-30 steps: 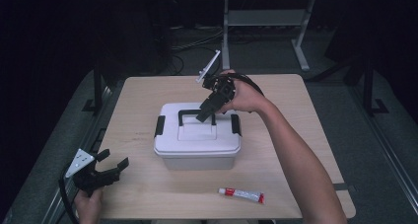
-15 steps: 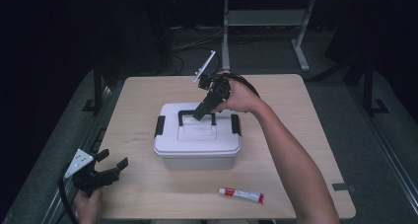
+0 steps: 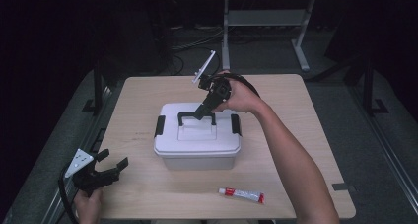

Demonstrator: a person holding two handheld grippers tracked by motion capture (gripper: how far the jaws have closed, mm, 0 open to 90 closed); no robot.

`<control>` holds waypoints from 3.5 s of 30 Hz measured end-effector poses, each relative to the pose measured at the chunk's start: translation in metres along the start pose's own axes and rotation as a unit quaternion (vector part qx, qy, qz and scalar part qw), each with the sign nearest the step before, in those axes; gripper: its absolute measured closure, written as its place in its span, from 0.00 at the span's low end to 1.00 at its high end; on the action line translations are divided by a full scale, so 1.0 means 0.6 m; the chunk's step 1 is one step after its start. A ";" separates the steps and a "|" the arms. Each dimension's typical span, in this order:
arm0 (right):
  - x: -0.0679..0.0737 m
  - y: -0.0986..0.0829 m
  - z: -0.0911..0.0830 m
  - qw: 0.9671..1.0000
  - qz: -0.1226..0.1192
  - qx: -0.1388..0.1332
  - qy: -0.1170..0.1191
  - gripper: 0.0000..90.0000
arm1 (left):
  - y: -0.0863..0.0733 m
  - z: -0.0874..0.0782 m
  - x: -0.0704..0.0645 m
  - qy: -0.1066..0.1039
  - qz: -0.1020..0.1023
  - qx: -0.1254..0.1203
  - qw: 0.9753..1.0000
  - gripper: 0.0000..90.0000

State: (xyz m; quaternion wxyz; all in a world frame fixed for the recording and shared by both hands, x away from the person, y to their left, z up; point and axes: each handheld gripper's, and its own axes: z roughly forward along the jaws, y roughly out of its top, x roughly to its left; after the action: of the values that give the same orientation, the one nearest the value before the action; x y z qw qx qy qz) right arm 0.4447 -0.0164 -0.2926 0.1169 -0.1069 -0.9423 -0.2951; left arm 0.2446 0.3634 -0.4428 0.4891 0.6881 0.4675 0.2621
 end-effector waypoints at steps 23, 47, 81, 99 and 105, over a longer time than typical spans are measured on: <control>0.000 0.002 -0.004 1.000 -0.021 -0.001 0.003 0.93 | 0.000 0.000 0.001 0.001 0.000 0.001 1.000 0.16; 0.008 0.005 -0.029 0.999 -0.026 -0.019 -0.001 0.94 | 0.000 0.000 0.001 0.001 0.000 -0.002 1.000 0.16; 0.049 -0.082 -0.147 0.997 0.001 -0.052 -0.059 0.94 | 0.000 0.004 -0.002 0.003 0.004 0.003 1.000 0.16; 0.066 -0.174 -0.204 0.993 0.037 -0.071 -0.086 0.94 | 0.000 0.006 -0.005 0.004 0.010 0.009 1.000 0.16; 0.070 -0.207 -0.224 0.991 0.053 -0.077 -0.097 0.94 | -0.001 0.006 -0.006 0.006 0.011 0.009 1.000 0.16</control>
State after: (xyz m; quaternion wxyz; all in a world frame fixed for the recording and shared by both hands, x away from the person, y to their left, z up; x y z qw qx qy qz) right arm 0.3922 -0.1887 -0.2395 0.0323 -0.1933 -0.9166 -0.3485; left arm 0.2461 0.3588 -0.4444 0.4772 0.6960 0.4654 0.2670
